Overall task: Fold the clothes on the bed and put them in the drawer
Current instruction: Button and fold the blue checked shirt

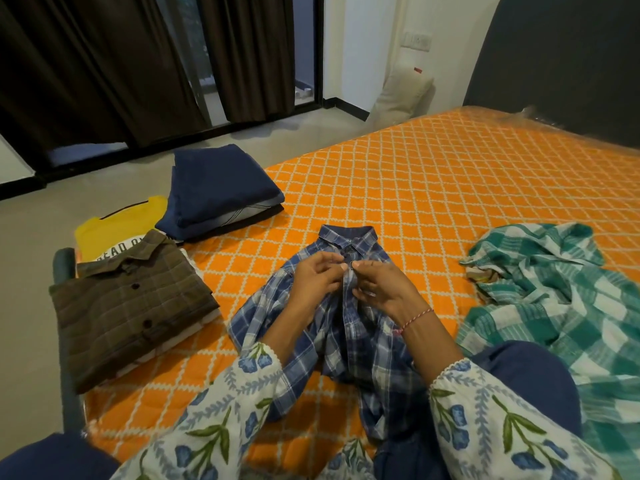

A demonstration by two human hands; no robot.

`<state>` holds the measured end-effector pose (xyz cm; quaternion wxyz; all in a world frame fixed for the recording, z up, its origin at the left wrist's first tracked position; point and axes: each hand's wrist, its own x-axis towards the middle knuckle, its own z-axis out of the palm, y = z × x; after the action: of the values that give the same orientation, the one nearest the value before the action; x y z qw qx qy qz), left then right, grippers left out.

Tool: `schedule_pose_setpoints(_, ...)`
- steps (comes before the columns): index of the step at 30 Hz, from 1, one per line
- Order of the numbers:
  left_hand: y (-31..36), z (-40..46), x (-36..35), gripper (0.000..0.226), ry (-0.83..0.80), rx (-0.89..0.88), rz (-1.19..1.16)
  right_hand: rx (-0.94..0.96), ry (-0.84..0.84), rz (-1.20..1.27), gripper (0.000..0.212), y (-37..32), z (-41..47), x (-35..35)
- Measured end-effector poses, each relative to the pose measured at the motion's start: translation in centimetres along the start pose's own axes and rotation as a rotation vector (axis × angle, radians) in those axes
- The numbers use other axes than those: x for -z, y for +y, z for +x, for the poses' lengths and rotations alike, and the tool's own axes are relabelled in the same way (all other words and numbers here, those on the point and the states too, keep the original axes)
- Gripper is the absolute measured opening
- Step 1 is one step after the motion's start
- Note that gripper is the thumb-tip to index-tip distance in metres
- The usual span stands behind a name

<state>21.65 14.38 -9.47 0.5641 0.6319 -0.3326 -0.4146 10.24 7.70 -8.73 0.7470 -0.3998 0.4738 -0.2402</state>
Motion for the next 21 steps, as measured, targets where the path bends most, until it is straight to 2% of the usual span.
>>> schedule_pose_setpoints(3,-1.2,-0.3,0.5,0.009,-0.043,-0.112,0.232,0.015,0.039,0.003,0.017,-0.8,0.4,-0.1)
schedule_pose_setpoints(7,-2.9,-1.4,0.6,0.01,-0.268,-0.065,0.359,0.019,0.084,0.005,0.015,-1.9,1.5,-0.2)
schedule_pose_setpoints(8,-3.1,-1.5,0.7,0.026,-0.288,-0.047,0.386,0.023,0.108,0.01,0.016,-2.1,2.0,-0.2)
schedule_pose_setpoints(9,-3.0,-1.7,0.9,0.036,-0.298,-0.03,0.402,0.034,0.135,0.016,0.016,-2.2,2.2,-0.3)
schedule_pose_setpoints(11,-3.1,-1.2,1.5,0.04,-0.315,0.03,0.332,0.073,0.192,0.035,0.016,-1.9,3.1,-0.2)
schedule_pose_setpoints(13,-2.8,-0.7,1.9,0.042,-0.239,0.127,0.239,0.141,0.25,0.002,0.018,-1.2,3.8,-0.1)
schedule_pose_setpoints(15,-2.8,-0.2,2.0,0.041,-0.125,0.169,0.2,0.289,0.367,-0.299,0.018,0.2,3.7,0.1)
schedule_pose_setpoints(18,-3.6,0.1,1.7,0.017,-0.029,0.145,0.199,0.541,0.487,-0.711,0.032,2.8,1.2,0.0)
schedule_pose_setpoints(19,-3.8,0.1,1.5,0.01,-0.002,0.134,0.193,0.568,0.489,-0.793,0.04,3.6,0.1,-0.2)
schedule_pose_setpoints(21,-4.6,0.2,1.4,0.015,0.021,0.089,0.194,0.547,0.497,-1.008,0.049,5.1,-1.0,-0.7)
